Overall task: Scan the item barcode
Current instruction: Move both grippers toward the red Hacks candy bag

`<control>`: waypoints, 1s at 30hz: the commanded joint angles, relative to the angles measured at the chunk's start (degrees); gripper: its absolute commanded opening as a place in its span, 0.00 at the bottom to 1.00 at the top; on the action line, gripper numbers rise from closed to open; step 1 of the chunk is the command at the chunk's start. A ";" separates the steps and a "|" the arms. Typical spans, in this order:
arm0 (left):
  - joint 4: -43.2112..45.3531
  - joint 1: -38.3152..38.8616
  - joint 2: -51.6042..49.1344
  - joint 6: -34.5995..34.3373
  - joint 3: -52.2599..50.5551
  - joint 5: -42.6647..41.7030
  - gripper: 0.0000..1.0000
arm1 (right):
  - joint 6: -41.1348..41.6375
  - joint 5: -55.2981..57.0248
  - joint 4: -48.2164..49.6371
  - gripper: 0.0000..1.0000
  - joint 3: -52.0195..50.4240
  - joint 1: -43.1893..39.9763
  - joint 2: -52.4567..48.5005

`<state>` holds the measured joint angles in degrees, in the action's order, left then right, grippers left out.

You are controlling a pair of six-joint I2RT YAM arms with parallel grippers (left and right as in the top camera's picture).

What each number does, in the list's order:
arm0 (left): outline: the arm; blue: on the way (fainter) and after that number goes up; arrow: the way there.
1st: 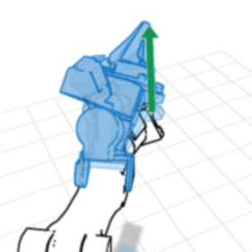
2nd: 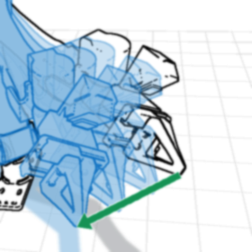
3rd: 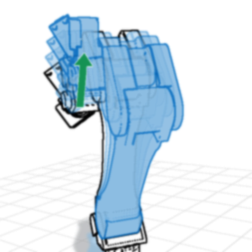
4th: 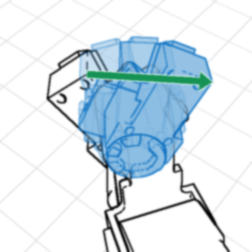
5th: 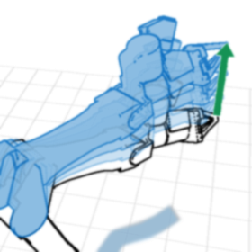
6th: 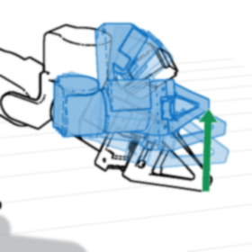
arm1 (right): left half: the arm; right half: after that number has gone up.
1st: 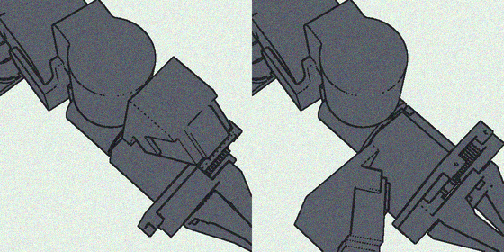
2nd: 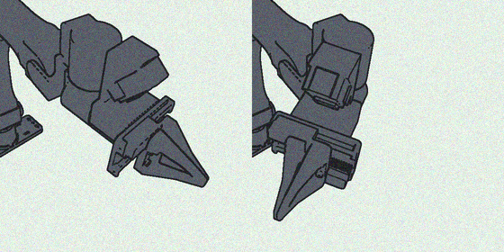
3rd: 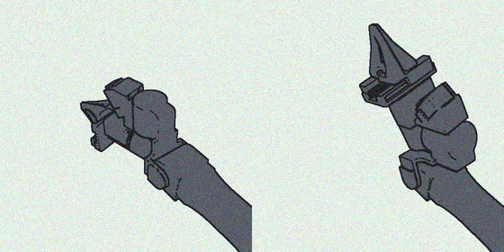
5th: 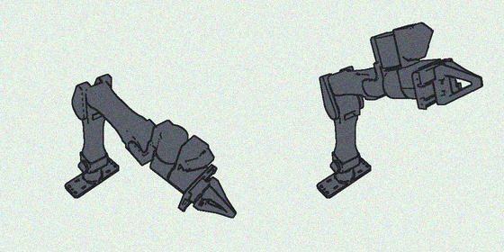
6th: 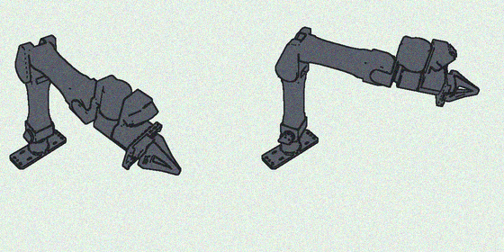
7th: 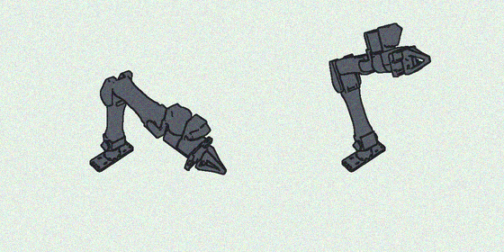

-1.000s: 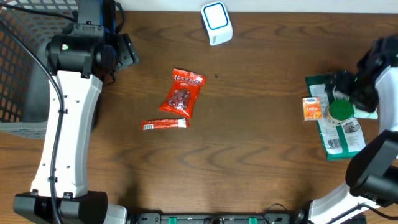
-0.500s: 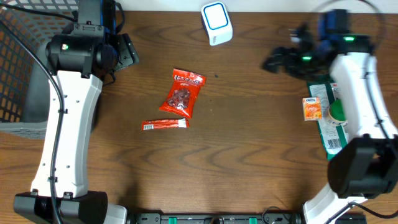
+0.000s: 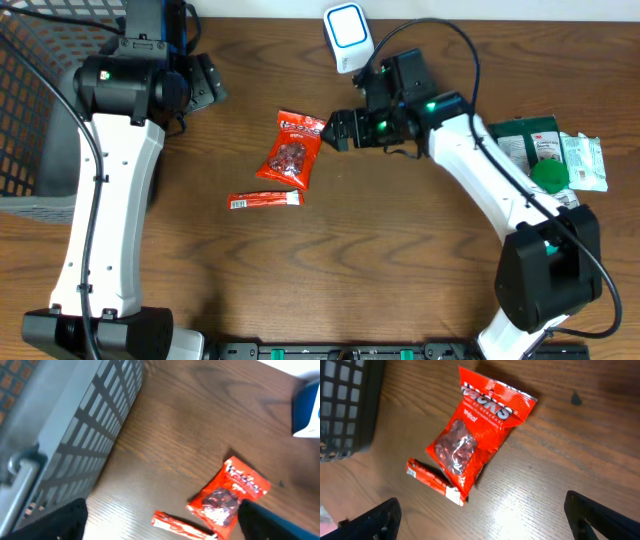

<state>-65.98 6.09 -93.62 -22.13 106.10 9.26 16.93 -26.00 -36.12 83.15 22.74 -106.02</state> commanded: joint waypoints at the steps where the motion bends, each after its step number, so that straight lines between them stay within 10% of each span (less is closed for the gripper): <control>1: 2.16 -0.17 1.14 0.44 0.28 -0.98 0.98 | 1.92 1.29 1.64 0.99 -2.69 0.22 0.24; 13: 2.75 1.90 -5.09 -1.51 -10.16 -11.80 0.95 | 1.84 -0.46 1.60 0.99 -4.42 -3.54 0.24; 15: 3.54 2.23 -6.62 2.08 -11.67 -14.49 0.41 | 1.40 -0.46 1.33 0.99 -4.44 -4.24 0.22; 18: 5.55 3.39 -9.29 2.62 -14.10 -17.00 0.19 | 1.42 -0.46 1.07 0.99 -4.66 -4.96 0.22; 30: 15.50 10.45 -20.68 5.55 -17.40 -23.80 0.08 | -0.76 -0.52 1.01 0.99 -7.69 -8.68 -0.09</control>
<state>-51.20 15.33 -111.48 -17.80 88.84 -12.80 17.82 -26.09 -35.03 76.34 14.74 -106.02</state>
